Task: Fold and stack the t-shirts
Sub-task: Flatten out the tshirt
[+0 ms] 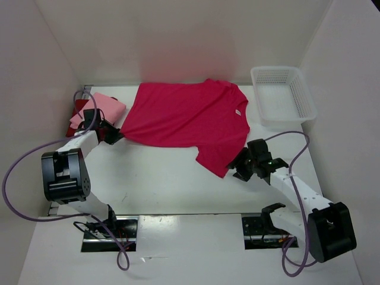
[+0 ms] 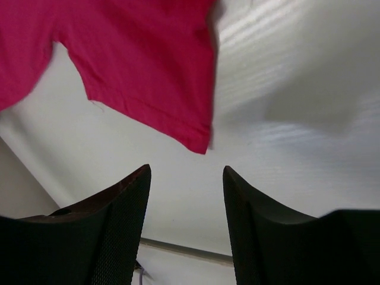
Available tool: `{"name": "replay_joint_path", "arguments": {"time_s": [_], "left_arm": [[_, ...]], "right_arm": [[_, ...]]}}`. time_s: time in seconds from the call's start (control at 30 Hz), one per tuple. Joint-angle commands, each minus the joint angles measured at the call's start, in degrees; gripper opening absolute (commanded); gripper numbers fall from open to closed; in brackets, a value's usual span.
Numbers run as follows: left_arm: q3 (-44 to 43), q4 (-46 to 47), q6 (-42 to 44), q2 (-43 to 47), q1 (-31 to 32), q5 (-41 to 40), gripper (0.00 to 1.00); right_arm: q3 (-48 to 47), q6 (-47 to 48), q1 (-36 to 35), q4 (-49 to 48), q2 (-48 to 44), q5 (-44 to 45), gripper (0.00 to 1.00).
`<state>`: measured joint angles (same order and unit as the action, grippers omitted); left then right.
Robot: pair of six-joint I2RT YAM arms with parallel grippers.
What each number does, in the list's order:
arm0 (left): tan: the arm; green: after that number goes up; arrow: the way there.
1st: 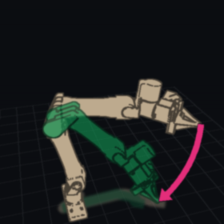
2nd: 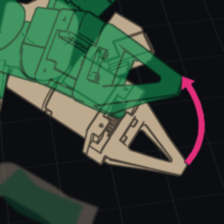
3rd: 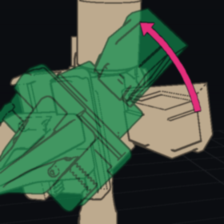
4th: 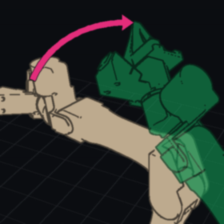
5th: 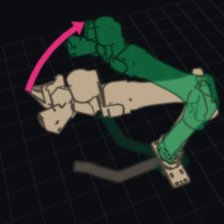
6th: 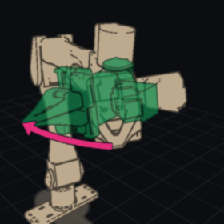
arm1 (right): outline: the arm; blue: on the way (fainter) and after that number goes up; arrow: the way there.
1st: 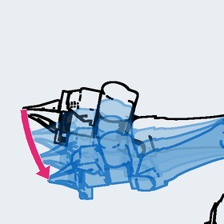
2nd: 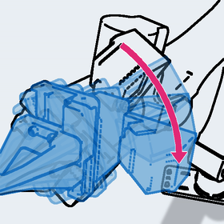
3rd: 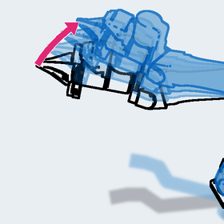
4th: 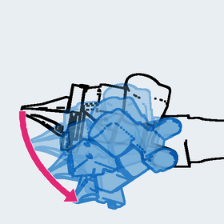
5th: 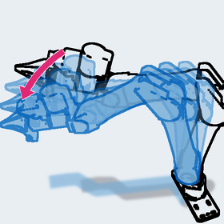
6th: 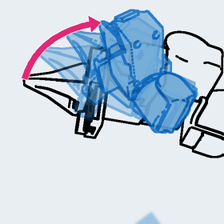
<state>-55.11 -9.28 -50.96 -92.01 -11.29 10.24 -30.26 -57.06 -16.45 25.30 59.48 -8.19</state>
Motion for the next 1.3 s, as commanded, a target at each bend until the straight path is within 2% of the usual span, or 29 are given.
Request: {"name": "replay_joint_path", "arguments": {"time_s": [0.0, 0.13, 0.23, 0.5, 0.53, 0.67, 0.7, 0.73, 0.83, 1.0, 1.03, 1.1, 1.13, 1.17, 1.2, 1.27], "left_arm": [[1.1, 0.1, 2.3, 0.7, -0.3, 3.4, 0.00], [3.0, 0.8, 2.3, 0.7, -0.3, 5.2, 0.00], [3.6, 0.8, 2.8, 0.7, -0.3, 6.5, 0.00], [4.3, 0.8, 3.3, 1.7, 0.7, 6.5, 0.00], [4.3, 0.8, 3.3, 2.4, 0.7, 6.5, 0.00], [4.3, 0.8, 3.3, 2.9, 1.3, 6.5, 0.00], [4.3, 0.8, 3.3, 2.9, 1.3, 6.5, 0.00], [4.3, 0.8, 3.3, 2.9, 1.8, 6.5, 0.00], [2.2, -0.6, 4.0, 4.0, 3.5, 7.1, 0.00], [-8.5, -9.8, 7.3, 9.1, 9.1, 5.7, 0.00], [-10.6, -10.8, 7.3, 10.2, 9.6, 6.9, 0.00], [-19.6, -15.6, 9.0, 12.4, 9.6, 7.5, 0.00], [-22.8, -17.1, 9.6, 13.0, 9.6, 6.8, 0.00], [-26.2, -18.5, 10.9, 13.5, 9.6, 6.3, 0.00], [-32.7, -20.7, 10.9, 14.2, 8.7, 6.3, 0.00], [-37.8, -21.2, 10.9, 14.9, 7.3, 8.9, 0.00]], "right_arm": [[4.1, -6.6, -4.9, -1.3, 0.1, 2.0, 0.57], [6.9, -10.8, -8.4, -6.6, 2.3, 0.5, 0.57], [6.9, -10.8, -8.4, -8.8, 2.8, 3.8, 0.57], [7.1, -10.8, -8.4, -15.8, 13.7, 5.5, 0.46], [6.4, -10.8, -8.4, -15.8, 14.5, 6.1, 0.41], [4.6, -10.8, -8.4, -15.8, 14.5, 8.3, 0.30], [4.6, -10.2, -8.4, -14.2, 13.7, 8.8, 0.26], [3.7, -10.2, -8.4, -13.7, 13.7, 8.8, 0.14], [-2.2, -6.0, -8.4, -7.0, 9.8, 10.2, 0.00], [-22.3, 1.8, -9.0, 10.2, -1.6, 16.7, 0.00], [-30.1, 3.5, -7.5, 12.5, -2.4, 17.2, 0.00], [-38.5, 8.6, -6.1, 16.6, -2.4, 18.5, 0.00], [-47.1, 10.4, -5.4, 20.4, -1.2, 19.2, 0.00], [-51.6, 11.9, -5.3, 22.1, -0.4, 20.0, 0.00], [-60.6, 14.8, -5.3, 23.6, 0.4, 21.7, 0.00], [-69.6, 17.8, -5.3, 26.9, 3.4, 23.1, 0.00]]}}
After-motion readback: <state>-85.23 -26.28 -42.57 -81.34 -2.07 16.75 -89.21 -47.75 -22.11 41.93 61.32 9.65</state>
